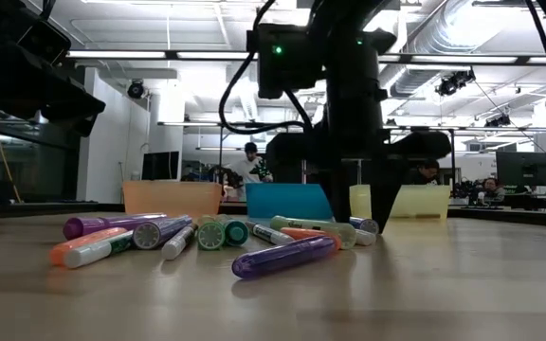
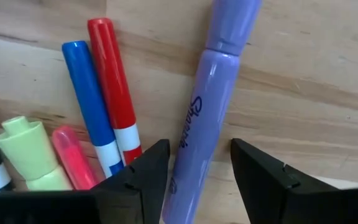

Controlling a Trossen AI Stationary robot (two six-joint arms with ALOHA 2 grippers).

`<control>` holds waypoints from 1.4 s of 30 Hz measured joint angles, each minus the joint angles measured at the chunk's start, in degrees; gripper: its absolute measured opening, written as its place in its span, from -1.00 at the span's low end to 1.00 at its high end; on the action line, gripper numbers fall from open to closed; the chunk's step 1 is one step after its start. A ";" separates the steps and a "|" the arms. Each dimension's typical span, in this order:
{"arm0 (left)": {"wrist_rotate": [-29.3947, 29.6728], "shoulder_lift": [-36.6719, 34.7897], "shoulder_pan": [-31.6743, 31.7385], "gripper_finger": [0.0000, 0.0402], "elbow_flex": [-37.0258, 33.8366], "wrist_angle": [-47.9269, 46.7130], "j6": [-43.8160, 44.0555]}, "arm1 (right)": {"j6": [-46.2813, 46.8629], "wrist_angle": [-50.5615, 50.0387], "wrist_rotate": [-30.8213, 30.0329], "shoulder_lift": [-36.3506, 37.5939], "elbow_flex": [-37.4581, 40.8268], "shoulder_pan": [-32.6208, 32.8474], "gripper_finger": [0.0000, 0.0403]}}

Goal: Pick & Place Markers
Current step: Put the right light violet highlighter into the orange bin

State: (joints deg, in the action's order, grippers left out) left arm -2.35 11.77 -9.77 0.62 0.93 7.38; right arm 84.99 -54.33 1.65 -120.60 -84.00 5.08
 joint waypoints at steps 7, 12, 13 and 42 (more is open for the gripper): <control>-0.01 0.00 -0.01 -0.30 0.00 -0.01 0.00 | 0.07 1.47 0.35 0.03 1.51 0.13 -0.22; 0.00 -0.02 -0.01 -0.30 0.00 0.00 0.00 | 0.05 2.56 0.24 0.00 2.58 0.95 -0.37; 0.00 -0.02 -0.02 -0.30 0.00 0.00 0.00 | 0.03 2.52 0.26 0.00 2.59 1.11 -0.40; 0.55 -0.01 0.01 -0.30 0.00 0.13 0.51 | -7.94 0.72 -0.97 2.27 2.98 1.36 -0.71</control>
State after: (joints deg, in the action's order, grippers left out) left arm -1.80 11.76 -9.76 0.62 1.06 7.88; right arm 77.04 -53.61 0.67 -118.33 -81.02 6.44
